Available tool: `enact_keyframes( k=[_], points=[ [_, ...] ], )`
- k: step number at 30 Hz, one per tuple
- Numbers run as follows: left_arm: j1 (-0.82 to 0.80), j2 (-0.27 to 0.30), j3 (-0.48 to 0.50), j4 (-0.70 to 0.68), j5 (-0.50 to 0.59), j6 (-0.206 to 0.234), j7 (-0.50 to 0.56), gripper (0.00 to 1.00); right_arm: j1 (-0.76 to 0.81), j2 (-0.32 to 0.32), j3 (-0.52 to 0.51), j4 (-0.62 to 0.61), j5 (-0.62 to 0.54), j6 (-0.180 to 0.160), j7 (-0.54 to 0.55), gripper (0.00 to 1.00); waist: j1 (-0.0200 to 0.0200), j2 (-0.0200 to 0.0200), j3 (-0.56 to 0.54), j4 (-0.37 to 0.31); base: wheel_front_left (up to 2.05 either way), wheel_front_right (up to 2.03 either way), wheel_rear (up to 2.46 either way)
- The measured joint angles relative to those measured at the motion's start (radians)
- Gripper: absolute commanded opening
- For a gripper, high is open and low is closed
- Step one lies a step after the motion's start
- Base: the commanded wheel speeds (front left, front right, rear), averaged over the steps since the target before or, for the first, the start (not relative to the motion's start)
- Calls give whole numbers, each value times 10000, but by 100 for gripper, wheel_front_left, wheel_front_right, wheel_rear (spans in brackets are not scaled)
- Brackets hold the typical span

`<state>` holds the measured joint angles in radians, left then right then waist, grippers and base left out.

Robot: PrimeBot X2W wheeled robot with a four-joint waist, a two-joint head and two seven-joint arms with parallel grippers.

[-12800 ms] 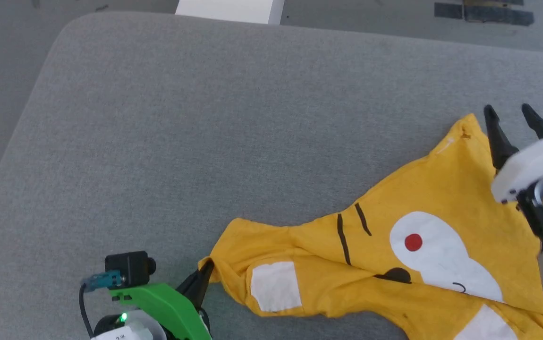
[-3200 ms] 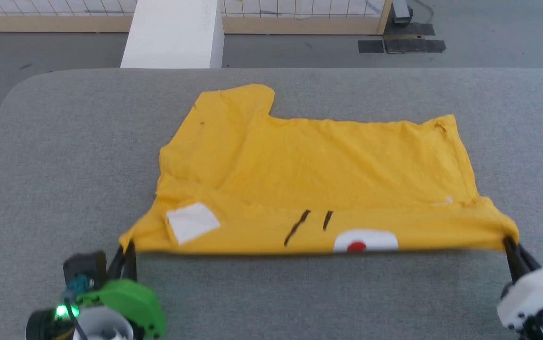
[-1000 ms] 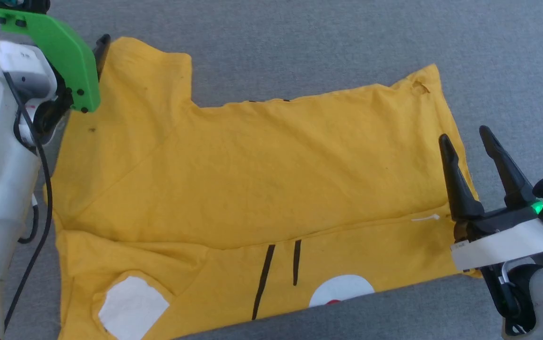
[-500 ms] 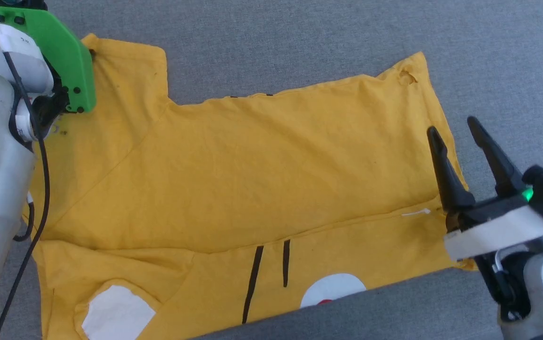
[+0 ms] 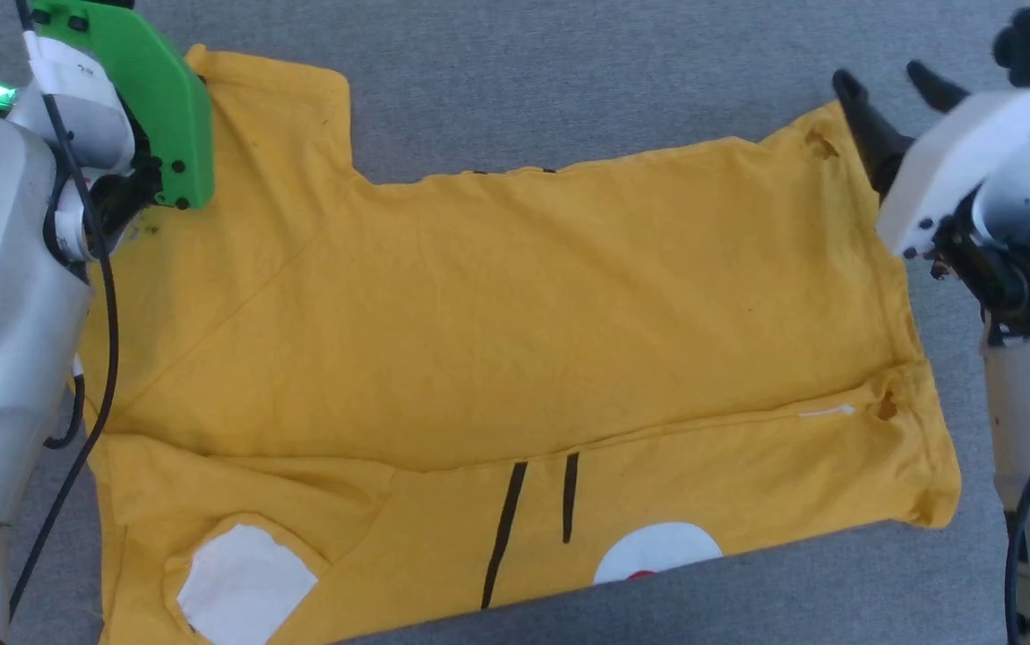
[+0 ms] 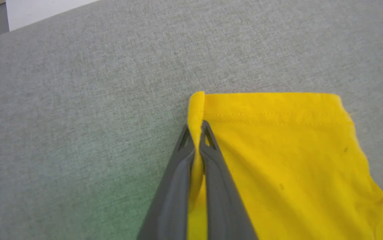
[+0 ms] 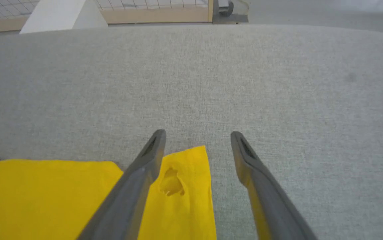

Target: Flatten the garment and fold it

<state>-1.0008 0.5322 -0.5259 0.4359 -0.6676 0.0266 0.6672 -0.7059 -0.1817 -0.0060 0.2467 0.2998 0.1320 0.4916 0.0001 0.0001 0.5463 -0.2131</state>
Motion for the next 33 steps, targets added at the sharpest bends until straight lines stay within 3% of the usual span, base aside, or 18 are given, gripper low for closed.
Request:
enact_keyframes(
  k=[8, 9, 11, 13, 18, 29, 33],
  points=[
    [-33, -88, -111, -176, 2, -82, -84, 0, -992, 313, -272, 1356, -1193, 0, 3388, 99, 0, 0, 99, 276, 0, 0, 0],
    [-35, -88, -117, -182, 2, -84, -119, 0, -1084, 328, -274, 1338, -1310, 0, 3668, 58, 0, 0, 110, 287, 0, 0, 0],
    [-36, -92, -140, -194, 10, -90, -221, 0, -1174, 364, -263, 1285, -1465, 0, 4079, 25, 0, 0, 123, 299, 0, 0, 0],
    [-39, -88, -192, -201, 98, -144, -397, 0, -1180, 389, -263, 1187, -1653, 2, 4349, 0, -1, 0, 124, 301, 0, 0, 0],
    [-242, -35, -330, -199, 773, -267, -1753, 0, -1129, 430, -439, 851, -2015, 2, 4044, 0, 0, 0, 146, 290, 0, 0, 0],
    [-662, -86, -242, 349, 1680, -284, -5459, 0, -866, 623, -685, 803, -2228, 0, 683, 0, 0, 0, -230, 297, 0, 0, 0],
    [-334, -94, -203, 395, 1670, -320, -6151, 0, -425, 566, -633, 869, -1950, 0, -128, 0, 0, 0, -559, 352, 0, 0, 0]
  ],
)
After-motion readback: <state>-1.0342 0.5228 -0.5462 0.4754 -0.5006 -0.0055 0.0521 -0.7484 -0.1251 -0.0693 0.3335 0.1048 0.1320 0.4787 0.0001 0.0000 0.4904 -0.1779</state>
